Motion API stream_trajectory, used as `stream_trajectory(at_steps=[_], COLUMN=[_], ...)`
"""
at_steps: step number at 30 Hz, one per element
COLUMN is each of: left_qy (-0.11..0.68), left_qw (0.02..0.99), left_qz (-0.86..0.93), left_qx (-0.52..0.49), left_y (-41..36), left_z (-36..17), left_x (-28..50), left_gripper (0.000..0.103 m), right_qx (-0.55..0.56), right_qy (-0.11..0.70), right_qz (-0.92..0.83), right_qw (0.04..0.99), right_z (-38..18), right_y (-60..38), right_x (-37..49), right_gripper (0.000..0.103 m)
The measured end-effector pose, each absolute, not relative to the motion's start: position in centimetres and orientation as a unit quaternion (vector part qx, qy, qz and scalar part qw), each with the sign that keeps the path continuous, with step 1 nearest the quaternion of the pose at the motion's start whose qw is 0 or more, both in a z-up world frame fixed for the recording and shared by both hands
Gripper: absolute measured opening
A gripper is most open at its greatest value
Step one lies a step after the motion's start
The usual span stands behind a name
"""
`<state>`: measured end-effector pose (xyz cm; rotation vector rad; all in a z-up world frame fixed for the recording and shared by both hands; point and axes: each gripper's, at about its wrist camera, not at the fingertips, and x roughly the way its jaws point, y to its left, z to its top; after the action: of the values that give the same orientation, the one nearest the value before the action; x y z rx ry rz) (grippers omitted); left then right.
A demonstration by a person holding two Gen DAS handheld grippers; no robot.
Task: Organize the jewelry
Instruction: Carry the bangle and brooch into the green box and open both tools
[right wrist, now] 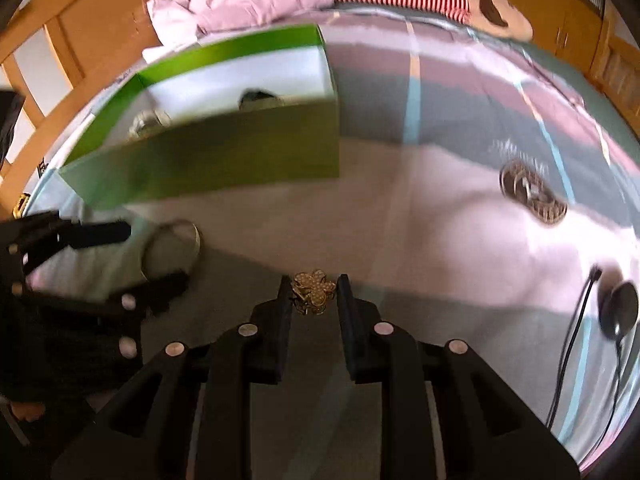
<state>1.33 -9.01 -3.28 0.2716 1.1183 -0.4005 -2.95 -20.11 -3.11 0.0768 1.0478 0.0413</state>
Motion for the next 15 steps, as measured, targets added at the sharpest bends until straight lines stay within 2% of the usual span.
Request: stream_trajectory(at_steps=[3,4,6,12,15], left_qy=[0.542,0.547,0.55,0.537,0.509], left_qw=[0.81,0.807,0.805,0.815,0.834], left_qz=[-0.178,-0.174,-0.177,-0.176,-0.181], left_qx=[0.133,0.137,0.132,0.13,0.11], left_y=[-9.2,-9.2,-9.2,-8.6,-7.6], left_z=[-4.7,-5.1,-5.4,-4.6,-1.6], left_x=[1.9,2.2,2.4,1.8,0.9], left_gripper=[0.073,0.065,0.06,0.06,0.06], right_qx=[0.04,0.041,0.041,0.045,0.052], right_qy=[0.505,0.505,0.504,0.496,0.473], right_qz=[0.02,0.021,0.024,0.033,0.039], right_qw=[0.862,0.862,0.862,0.867,0.878], right_z=[-3.7,-3.7,-3.7,-2.7,-0.6], right_y=[-20.0,-19.9,-19.6,-19.3,-19.5], right_x=[-3.2,-3.2,-3.1,-3.1,-2.7], right_gripper=[0.023,0.023,0.023,0.023,0.023])
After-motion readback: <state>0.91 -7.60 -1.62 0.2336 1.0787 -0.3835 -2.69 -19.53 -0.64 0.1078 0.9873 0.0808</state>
